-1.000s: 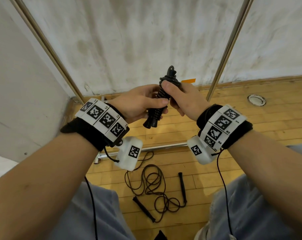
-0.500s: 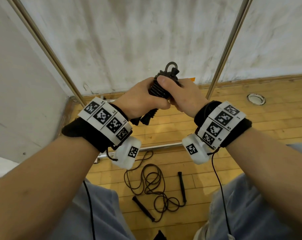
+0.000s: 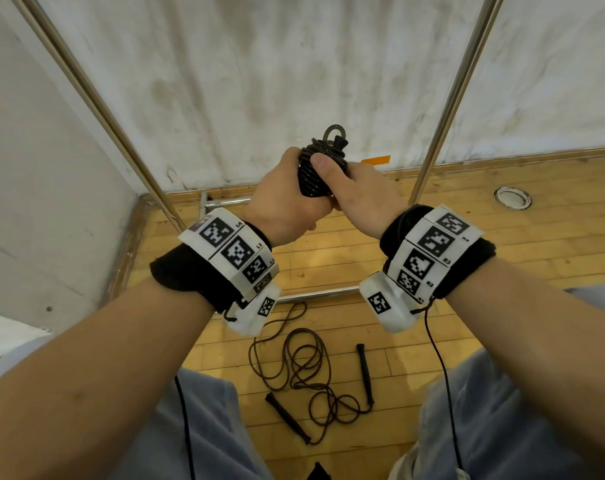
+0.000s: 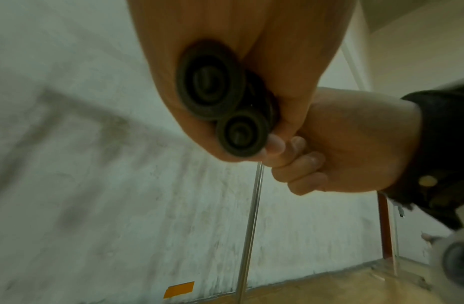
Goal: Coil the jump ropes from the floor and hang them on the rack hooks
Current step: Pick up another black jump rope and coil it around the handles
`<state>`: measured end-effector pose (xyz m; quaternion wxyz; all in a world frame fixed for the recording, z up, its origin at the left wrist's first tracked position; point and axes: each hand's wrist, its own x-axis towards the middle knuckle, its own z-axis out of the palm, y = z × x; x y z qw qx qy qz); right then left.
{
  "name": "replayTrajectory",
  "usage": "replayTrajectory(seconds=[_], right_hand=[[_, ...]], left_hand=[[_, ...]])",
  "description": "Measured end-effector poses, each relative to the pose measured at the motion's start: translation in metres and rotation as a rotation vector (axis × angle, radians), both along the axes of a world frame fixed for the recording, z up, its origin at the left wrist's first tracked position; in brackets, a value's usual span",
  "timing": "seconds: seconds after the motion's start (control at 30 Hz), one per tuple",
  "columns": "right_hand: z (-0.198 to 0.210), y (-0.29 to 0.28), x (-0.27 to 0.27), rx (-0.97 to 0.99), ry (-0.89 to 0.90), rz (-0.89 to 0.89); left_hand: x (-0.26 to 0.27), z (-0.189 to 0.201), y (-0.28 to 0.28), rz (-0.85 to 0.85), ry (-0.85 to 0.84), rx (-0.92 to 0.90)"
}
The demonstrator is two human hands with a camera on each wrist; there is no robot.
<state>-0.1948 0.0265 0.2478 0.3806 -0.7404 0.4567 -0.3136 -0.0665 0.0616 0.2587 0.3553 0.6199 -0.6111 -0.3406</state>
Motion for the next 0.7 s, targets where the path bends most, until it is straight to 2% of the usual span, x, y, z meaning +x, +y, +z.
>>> replayTrajectory(seconds=[0.07,0.17,0.37,0.47,0.57,0.7], right_hand=[[0.001,-0.002,-0.004,0.003,-0.019,0.004],[0.003,-0.005,-0.01,0.037,-0.055,0.023],[0.001,-0.002,-0.011,0.016,0.01,0.12],[0.002,-0.002,-0.01,-0.01,0.031,0.122],[0.004,-0.001,-0.01,-0.009,-0.067,0.117],[0.005,0.001,-0.009,-0.011,-0.183,0.077]], left_hand=[[0.0,0.002,0.001,-0.028,0.067,0.024],[0.008,0.006,0.0,-0.085,0.272,0.086],[0.009,0.005,0.004,-0.196,0.292,0.105],[0.008,0.003,0.002,-0.098,0.346,0.045],[0.008,0.003,0.001,-0.043,0.447,0.008],[0.01,0.004,-0.001,0.06,0.586,0.06]])
